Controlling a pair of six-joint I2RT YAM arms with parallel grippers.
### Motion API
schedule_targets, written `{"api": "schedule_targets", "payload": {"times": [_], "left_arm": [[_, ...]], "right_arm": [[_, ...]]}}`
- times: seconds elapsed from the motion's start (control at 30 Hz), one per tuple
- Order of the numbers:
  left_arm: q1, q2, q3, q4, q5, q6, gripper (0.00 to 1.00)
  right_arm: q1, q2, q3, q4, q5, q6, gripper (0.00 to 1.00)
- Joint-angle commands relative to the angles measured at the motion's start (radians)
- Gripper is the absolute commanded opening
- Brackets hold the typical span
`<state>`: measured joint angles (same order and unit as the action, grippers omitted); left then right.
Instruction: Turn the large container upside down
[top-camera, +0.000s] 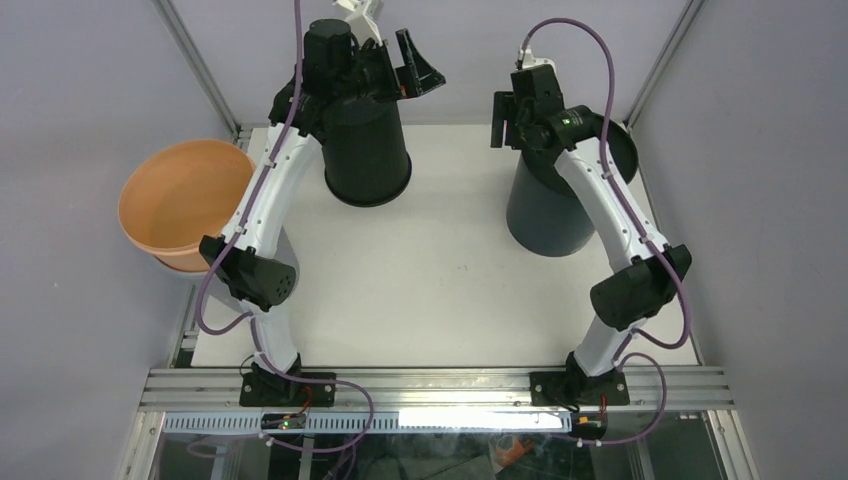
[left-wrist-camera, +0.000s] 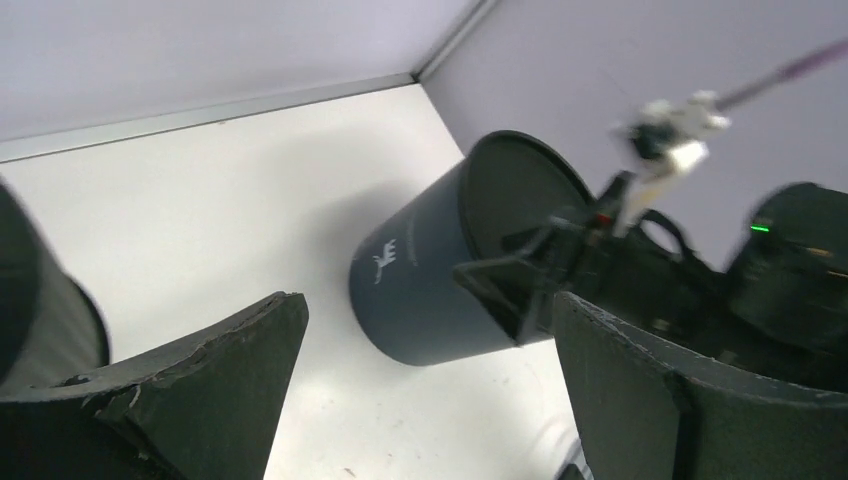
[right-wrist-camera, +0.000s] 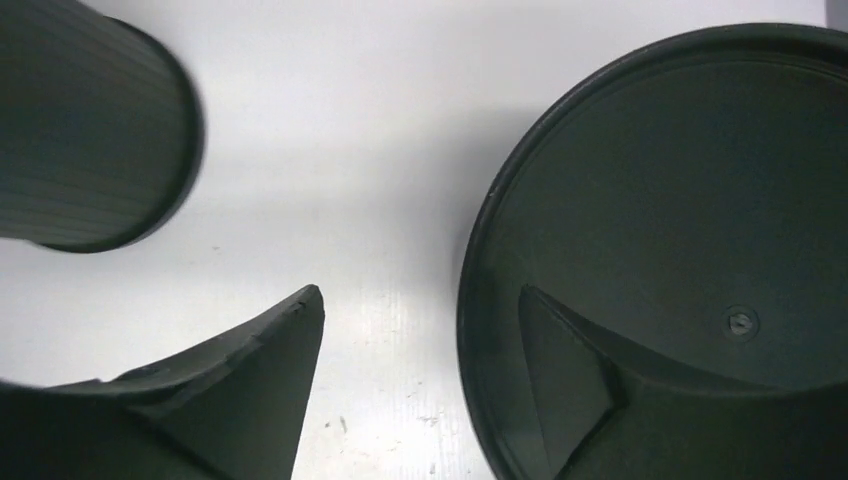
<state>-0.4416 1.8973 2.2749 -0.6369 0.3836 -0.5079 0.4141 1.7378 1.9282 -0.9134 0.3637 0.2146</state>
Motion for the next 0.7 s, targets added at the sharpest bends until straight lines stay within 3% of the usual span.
{"api": "schedule_targets", "payload": {"times": [0.0,0.13,0.33,0.43,0.67], "left_arm": [[0.035,-0.025,0.039,-0.117,-0.122,0.052,0.99],[0.073,-0.038,0.038,-0.156,-0.202,0.085,0.99],[0.123,-0.045,0.024,-0.194,-0.341,0.14,0.99],[0.164,-0.027,0.02,-0.196,-0.33,0.131,0.99],[0.201,-0.002,0.033,-0.199,-0.33,0.144,0.99]], "right_arm": [[0.002,-0.156,0.084,0.01,-0.113,-0.015,0.75],[0.002,-0.324,-0.05,-0.021,-0.252,0.012,0.75],[0.008,-0.579,-0.423,-0.013,-0.582,0.034,0.78],[0.02,-0.632,-0.562,-0.063,-0.563,0.104,0.79],[0.003,-0.64,-0.762,-0.004,-0.327,0.242,0.82]]}}
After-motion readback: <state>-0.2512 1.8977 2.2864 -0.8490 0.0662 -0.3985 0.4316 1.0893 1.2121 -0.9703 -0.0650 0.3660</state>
